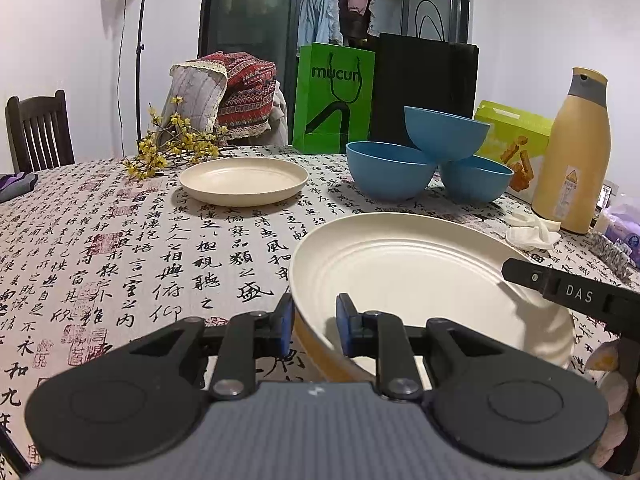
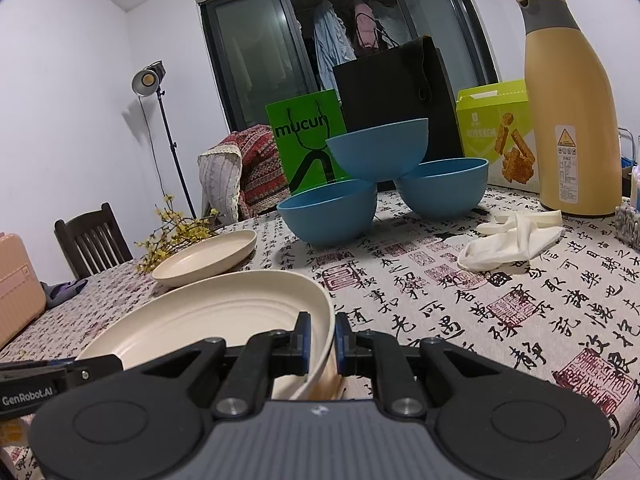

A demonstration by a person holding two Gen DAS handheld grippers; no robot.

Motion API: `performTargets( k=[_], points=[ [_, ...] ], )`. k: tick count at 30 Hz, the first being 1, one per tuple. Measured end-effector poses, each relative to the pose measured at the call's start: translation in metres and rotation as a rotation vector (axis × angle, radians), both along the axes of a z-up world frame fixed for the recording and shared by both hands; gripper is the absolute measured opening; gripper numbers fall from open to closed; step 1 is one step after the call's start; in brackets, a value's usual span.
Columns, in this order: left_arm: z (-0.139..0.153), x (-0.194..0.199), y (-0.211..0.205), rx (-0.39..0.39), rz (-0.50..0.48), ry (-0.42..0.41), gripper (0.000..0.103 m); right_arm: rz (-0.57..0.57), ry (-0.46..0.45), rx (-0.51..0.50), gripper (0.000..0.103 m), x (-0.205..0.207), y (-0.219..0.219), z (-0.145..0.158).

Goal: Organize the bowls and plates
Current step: 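Lower the held cream plates with both grippers onto the cloth near the bowls, then open the left gripper to release its cream plate while the right gripper opens too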

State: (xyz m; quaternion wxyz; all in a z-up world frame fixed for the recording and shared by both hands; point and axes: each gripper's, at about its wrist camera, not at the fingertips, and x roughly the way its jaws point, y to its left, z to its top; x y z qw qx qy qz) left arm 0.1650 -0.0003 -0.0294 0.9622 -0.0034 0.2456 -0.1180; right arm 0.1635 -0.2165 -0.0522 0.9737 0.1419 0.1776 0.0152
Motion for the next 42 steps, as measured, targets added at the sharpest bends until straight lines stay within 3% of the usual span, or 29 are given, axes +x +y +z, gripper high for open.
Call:
performTargets(
  k=[21,42],
  points=[
    [-0.008,0.005,-0.001,0.019,0.004,0.002,0.026,0.008,-0.005,-0.03,0.013,0.003,0.003,-0.006],
    [-0.013,0.007,-0.007,0.072,0.0,-0.005,0.028,0.007,-0.024,-0.128,0.013,0.003,0.012,-0.009]
  ],
)
